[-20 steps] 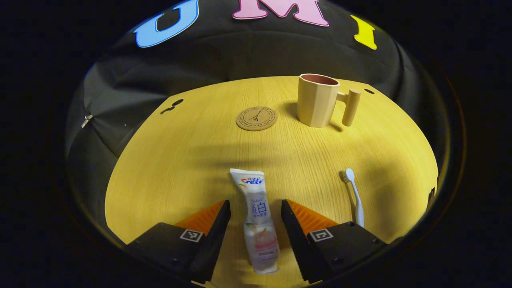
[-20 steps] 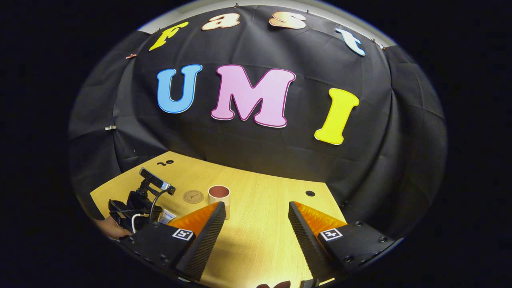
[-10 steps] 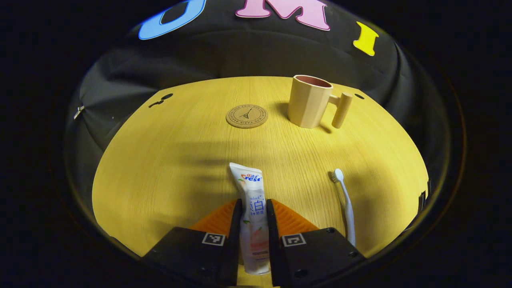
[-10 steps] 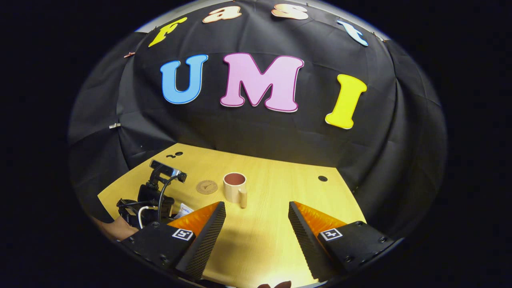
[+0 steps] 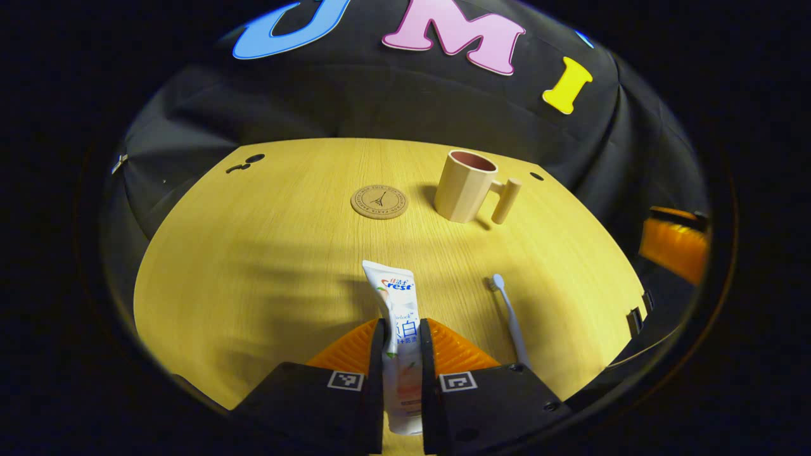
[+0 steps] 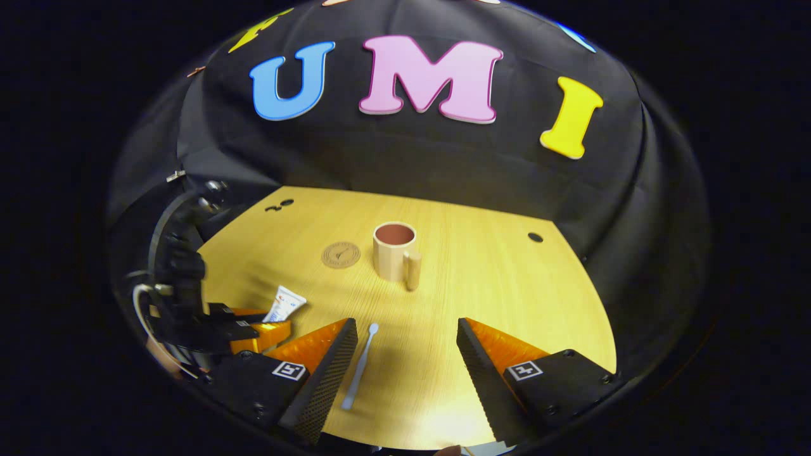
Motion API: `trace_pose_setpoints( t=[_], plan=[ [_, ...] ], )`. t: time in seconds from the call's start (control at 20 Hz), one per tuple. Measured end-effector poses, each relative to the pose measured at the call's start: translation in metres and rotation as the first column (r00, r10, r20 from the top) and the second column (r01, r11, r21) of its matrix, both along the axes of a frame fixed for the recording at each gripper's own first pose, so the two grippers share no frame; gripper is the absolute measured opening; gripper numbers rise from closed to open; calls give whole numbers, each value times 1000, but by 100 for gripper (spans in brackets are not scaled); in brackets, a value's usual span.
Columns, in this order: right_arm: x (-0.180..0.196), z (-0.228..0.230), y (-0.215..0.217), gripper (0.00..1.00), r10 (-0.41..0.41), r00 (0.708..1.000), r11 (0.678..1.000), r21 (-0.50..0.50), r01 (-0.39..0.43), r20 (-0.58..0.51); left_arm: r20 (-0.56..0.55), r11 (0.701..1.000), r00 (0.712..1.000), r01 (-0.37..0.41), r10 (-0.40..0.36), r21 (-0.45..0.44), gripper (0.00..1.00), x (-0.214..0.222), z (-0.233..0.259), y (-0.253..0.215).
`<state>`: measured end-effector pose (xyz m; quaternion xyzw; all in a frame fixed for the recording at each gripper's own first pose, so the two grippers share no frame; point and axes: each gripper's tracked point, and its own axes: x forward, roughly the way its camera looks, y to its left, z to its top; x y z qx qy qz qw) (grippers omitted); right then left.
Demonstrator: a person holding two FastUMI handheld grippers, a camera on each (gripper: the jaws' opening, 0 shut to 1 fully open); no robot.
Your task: Put the toothbrush and toothpaste on the desktop into the cup, then pick up the cup and place it on the coaster on the desktop.
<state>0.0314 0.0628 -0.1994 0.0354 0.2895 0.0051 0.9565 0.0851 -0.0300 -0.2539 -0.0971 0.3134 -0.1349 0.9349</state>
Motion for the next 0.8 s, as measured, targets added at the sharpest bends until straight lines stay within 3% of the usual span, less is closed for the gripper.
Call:
trace_pose_setpoints(
  t=[0.2,0.25,0.3,0.4,0.65,0.8],
  plan=[
    [10,-43,25,98,24,994,1000,15,-22,-106,34,999,999,-15,16,-39,29,-23,24,18],
    [13,-52,30,98,28,992,1000,10,-27,-126,33,999,999,-22,24,-46,34,-28,28,23],
    [16,-60,35,97,34,989,999,5,-33,-143,32,998,999,-30,31,-53,29,-34,30,27],
    [21,-76,44,95,45,982,999,-4,-46,-183,27,997,999,-42,44,-60,29,-43,31,37],
    [30,-113,56,76,44,956,998,-26,-54,-288,13,997,998,-64,64,-37,29,-61,24,55],
    [34,-126,62,71,43,942,998,-18,-52,-332,5,996,997,-75,76,-37,29,-70,21,60]
  ],
)
